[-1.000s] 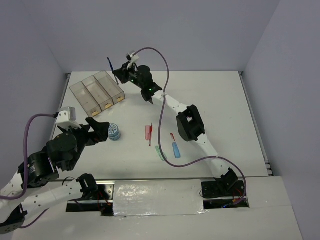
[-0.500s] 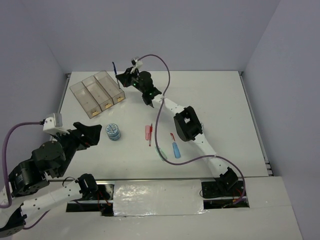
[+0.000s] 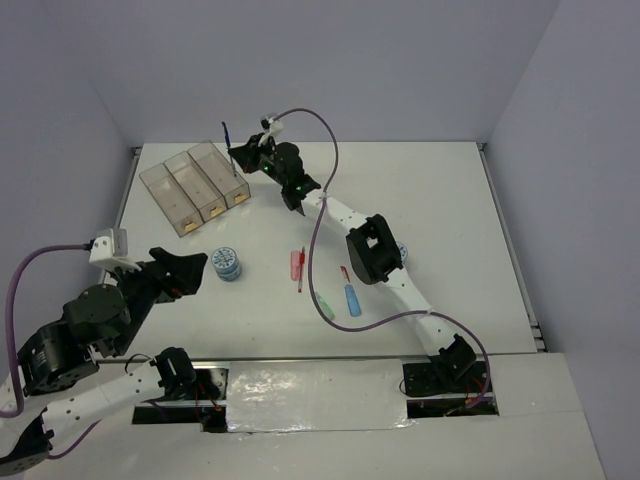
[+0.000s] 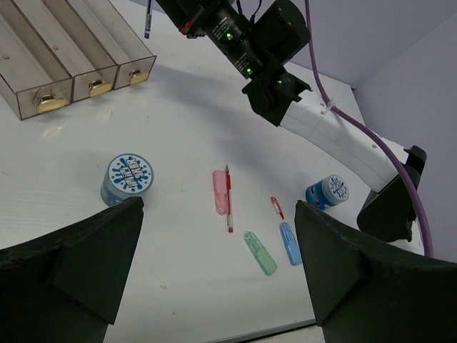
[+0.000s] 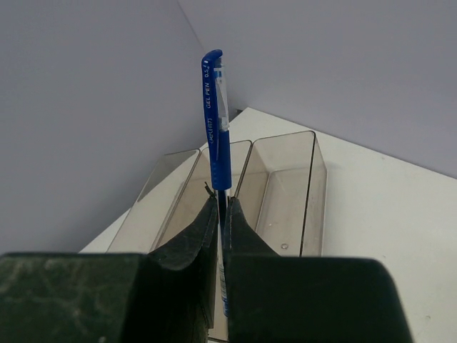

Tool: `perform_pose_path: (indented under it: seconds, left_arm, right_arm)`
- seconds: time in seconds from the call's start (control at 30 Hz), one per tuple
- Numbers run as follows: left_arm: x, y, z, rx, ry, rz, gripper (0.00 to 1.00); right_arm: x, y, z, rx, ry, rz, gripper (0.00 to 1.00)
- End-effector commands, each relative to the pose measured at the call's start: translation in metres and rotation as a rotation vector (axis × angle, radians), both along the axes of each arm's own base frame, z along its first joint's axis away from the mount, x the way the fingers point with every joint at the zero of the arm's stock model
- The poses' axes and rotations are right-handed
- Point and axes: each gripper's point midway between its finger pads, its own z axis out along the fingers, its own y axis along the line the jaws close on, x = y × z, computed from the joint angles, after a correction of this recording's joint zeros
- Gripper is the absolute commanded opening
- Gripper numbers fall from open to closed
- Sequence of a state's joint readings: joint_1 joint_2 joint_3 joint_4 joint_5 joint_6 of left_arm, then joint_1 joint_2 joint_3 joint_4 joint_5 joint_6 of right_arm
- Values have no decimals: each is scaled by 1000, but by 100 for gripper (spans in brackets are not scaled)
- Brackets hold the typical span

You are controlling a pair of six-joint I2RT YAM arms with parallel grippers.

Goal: Sort the stationery into containers
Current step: Place the pen in the storage box.

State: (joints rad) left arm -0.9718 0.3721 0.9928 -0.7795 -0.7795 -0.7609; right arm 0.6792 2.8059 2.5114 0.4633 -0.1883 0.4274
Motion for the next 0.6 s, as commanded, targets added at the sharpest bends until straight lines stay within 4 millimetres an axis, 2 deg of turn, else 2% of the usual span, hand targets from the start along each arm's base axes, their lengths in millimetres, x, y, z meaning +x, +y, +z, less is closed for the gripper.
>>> perform_pose_path:
  seconds: [0.0, 0.27, 0.33, 0.57]
  left_arm:
    - [-4, 9, 25, -59, -66, 5, 99]
    - [-7, 24, 30, -50, -87, 40, 99]
    - [-7, 25, 30, -42, -91, 37, 99]
    - [-11, 36, 34, -33, -104, 57, 99]
  right_arm:
    - [-1, 2, 28, 51, -46, -13, 4]
    - [-1, 3, 27, 48, -47, -9, 7]
    - [-3, 4, 29, 44, -54, -9, 10]
    - [-11, 12, 33, 14, -93, -1, 11]
